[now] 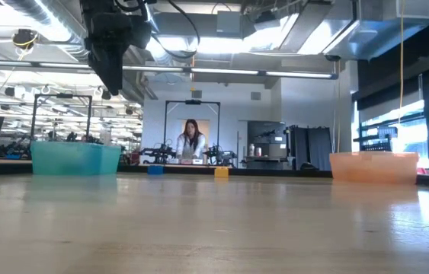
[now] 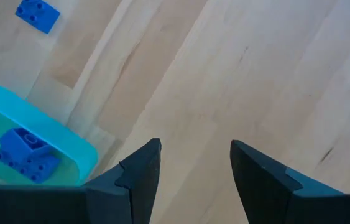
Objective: Sort & place blocks by color
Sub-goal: Put the blue game piece into the blue bin
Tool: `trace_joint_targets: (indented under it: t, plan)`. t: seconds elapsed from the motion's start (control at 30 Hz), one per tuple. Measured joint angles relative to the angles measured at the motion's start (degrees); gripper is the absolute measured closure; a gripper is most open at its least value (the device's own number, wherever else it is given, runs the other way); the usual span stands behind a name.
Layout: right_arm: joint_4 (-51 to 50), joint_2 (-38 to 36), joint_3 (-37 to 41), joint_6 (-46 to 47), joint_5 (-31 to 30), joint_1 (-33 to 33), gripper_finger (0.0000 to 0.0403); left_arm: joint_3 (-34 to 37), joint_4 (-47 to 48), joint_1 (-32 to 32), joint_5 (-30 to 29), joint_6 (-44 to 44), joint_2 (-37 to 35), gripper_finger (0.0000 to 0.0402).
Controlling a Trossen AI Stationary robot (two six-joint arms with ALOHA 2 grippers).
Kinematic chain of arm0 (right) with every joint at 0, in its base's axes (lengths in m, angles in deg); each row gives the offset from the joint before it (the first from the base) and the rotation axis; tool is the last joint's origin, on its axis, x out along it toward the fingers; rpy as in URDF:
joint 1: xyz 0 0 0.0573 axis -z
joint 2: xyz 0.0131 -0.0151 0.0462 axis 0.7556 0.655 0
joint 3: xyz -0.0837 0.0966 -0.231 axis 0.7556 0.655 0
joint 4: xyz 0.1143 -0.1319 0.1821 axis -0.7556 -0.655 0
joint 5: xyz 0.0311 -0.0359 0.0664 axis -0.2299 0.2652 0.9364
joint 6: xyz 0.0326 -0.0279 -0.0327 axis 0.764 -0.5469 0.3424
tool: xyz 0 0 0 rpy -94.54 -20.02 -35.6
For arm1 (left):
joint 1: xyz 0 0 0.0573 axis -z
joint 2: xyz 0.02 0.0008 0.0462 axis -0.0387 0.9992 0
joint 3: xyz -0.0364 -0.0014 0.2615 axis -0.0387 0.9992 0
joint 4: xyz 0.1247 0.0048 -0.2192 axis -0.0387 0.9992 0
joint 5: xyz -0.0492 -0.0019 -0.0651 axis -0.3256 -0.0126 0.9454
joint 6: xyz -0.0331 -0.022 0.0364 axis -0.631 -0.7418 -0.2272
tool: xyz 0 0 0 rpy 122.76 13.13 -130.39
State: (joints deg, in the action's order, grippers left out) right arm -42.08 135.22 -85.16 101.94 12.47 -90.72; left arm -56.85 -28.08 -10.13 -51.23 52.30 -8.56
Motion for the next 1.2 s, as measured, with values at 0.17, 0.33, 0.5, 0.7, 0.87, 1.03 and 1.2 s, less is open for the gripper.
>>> trace_joint_targets:
  t: [0.17,0.33,0.5,0.7,0.87,1.03,1.2]
  plan:
    - [6.0,2.2,4.5,1.3,-0.5,-4.0,0.0137,0.0,-1.6,0.5,2.2,2.4,0.0,0.0217]
    - [15.6,4.6,8.9,1.5,-1.5,-7.0,0.0137,0.0,-2.1,1.5,5.8,6.5,0.0,0.0217]
    - [25.1,7.2,12.6,4.2,-6.4,-9.0,0.0137,0.0,-3.2,2.5,7.4,7.7,0.0,0.0217]
    - [30.0,11.4,13.9,2.8,-10.9,-10.2,0.0137,0.0,-3.2,2.5,8.1,7.4,0.0,0.0217]
    - [31.5,13.6,14.0,2.9,-10.0,-11.5,0.0137,0.0,-3.2,2.5,8.2,7.3,0.0,0.0217]
    - [35.8,15.1,14.0,2.8,-10.0,-12.8,0.0137,0.0,-3.2,2.5,8.2,7.1,0.0,0.0217]
    - [37.4,18.1,14.0,3.0,-12.9,-14.1,0.0137,0.0,-3.2,2.5,8.2,7.0,0.0,0.0217]
